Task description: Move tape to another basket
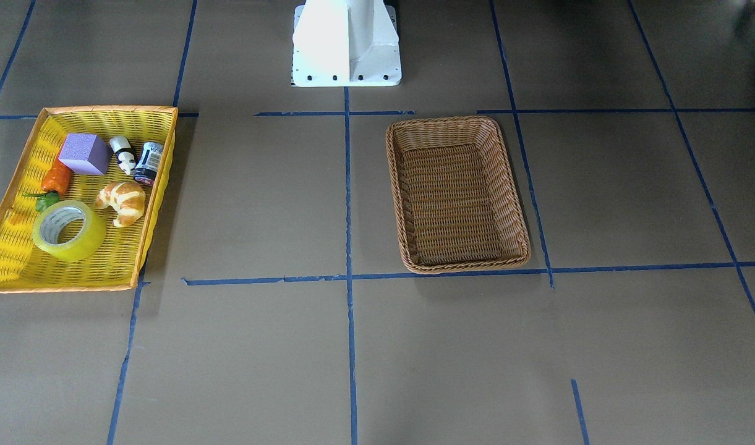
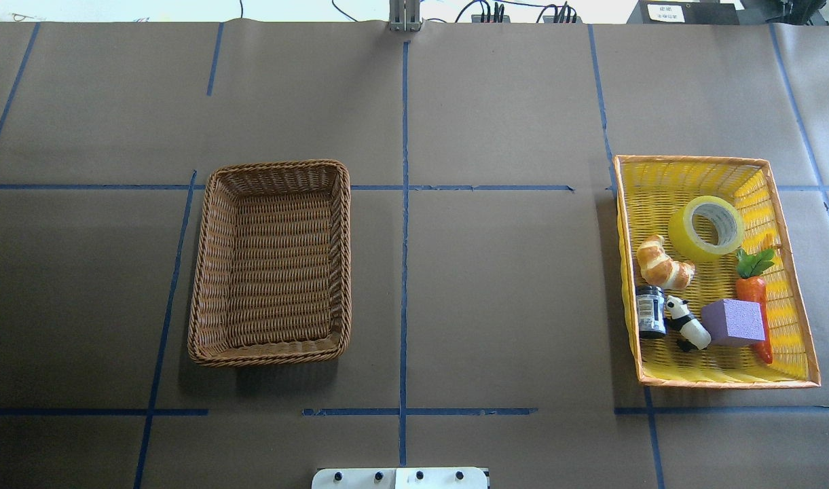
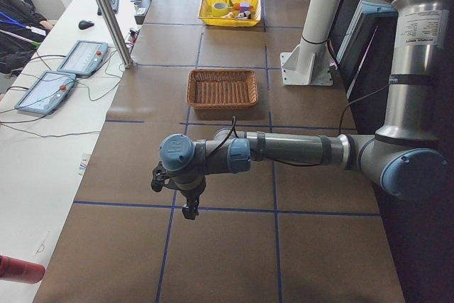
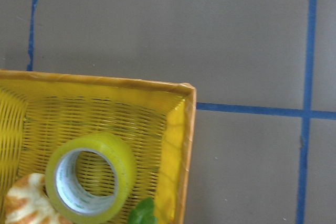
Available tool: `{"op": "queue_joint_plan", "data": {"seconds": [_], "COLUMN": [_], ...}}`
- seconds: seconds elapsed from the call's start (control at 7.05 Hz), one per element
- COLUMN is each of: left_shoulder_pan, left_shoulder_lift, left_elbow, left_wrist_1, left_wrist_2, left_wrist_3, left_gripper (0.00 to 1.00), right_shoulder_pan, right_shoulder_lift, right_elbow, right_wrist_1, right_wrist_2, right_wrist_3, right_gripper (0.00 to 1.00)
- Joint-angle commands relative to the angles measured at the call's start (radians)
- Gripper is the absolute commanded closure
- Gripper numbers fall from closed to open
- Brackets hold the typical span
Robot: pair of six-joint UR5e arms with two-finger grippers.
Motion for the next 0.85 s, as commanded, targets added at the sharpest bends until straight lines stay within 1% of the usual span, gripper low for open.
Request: {"op": "queue_joint_plan", "data": {"seconds": [0.0,0.14,0.43,0.57,0.71], "left_shoulder_pan": [0.0,0.0,0.0,0.0,0.001], "left_shoulder_lift": [-0.002,-0.002,-0.004,-0.002,-0.004], "left_elbow": [0.004,0.004,0.001,-0.004,-0.006], "left_wrist_1": [0.0,0.0,0.0,0.0,0.0], "left_wrist_2": [0.0,0.0,-0.002,-0.002,-0.002], "left_wrist_3": [0.0,0.0,-0.002,-0.003,-0.006], "left_gripper": [0.0,0.0,0.0,0.0,0.0], "right_shoulder_pan": [-0.142,-0.178,-0.241,-0.268,-0.278], "right_shoulder_lift": [0.011,0.008,0.008,0.008,0.008], "right_elbow": [0.056,0.055,0.032,-0.011,-0.082], "right_wrist_1": [0.089,0.09,0.152,0.212,0.323], "right_wrist_2": [-0.123,-0.136,-0.188,-0.202,-0.202], "right_wrist_3": [0.237,0.256,0.335,0.366,0.378], "right_gripper": [0.0,0.0,0.0,0.0,0.0]}}
